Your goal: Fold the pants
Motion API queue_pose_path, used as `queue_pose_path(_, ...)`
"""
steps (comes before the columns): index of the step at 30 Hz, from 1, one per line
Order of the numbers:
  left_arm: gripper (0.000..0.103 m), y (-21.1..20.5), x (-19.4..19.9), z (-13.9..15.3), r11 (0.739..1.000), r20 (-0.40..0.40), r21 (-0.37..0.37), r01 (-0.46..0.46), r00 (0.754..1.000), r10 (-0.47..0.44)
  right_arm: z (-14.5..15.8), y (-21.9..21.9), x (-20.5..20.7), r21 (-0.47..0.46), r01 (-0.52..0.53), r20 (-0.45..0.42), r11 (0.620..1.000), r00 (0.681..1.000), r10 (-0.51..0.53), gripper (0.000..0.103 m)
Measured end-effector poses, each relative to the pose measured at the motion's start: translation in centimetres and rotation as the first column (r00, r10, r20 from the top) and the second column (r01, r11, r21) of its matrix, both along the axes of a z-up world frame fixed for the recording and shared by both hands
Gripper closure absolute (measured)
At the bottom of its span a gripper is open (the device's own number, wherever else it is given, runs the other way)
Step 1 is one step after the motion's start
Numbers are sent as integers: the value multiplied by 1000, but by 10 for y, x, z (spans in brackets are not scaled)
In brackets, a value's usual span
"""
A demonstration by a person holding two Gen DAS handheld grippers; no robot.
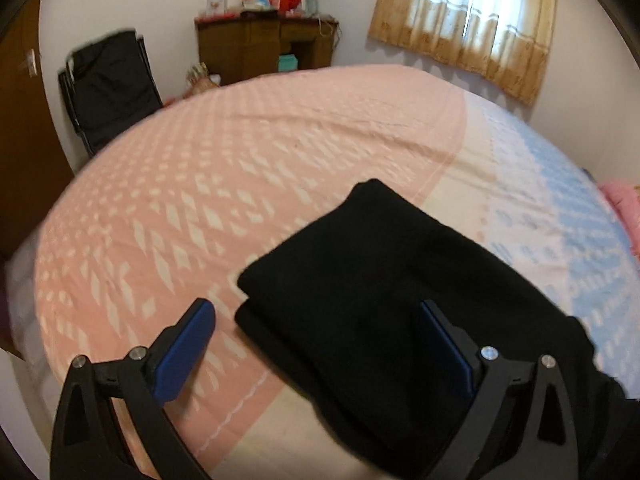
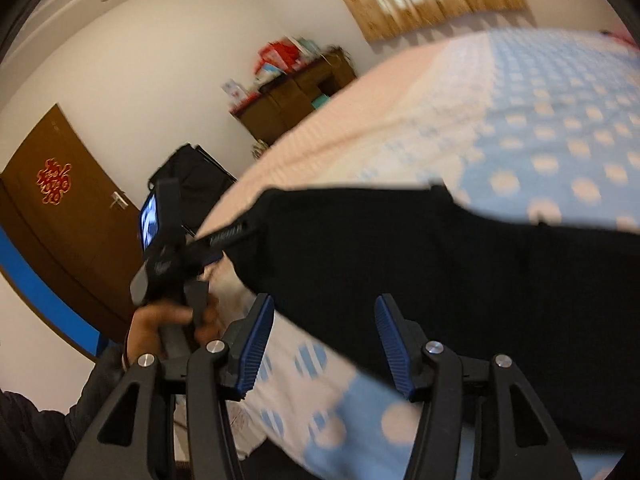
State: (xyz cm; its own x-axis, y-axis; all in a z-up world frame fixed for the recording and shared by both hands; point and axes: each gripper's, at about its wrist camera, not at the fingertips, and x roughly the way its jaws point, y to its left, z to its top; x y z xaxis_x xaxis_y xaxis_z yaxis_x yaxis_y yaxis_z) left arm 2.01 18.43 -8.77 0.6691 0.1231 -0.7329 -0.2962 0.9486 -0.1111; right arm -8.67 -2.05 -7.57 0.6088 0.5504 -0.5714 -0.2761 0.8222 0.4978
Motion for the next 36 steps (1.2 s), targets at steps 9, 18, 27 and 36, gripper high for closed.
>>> queue_pose_path(9, 59, 11, -2, 9, 993, 45, -120, -2, 999, 7, 6, -11, -16, 93, 45, -2, 995, 999, -45, 48)
queue_pose_path(18, 61, 35, -19, -2, 943, 134, -326, 66, 991, -23, 9, -12, -14, 113, 34, 23, 993, 999, -37, 48)
queue_pose_path(27, 46, 34, -18, 1, 934, 140, -356, 38, 990, 13, 3, -15, -11, 132, 27, 13, 991, 1000, -29, 48)
queue_pose_path(36, 82, 13, -15, 10, 971, 148, -236, 36, 989, 0, 7, -62, -18, 177, 197, 20, 964, 979, -203, 48)
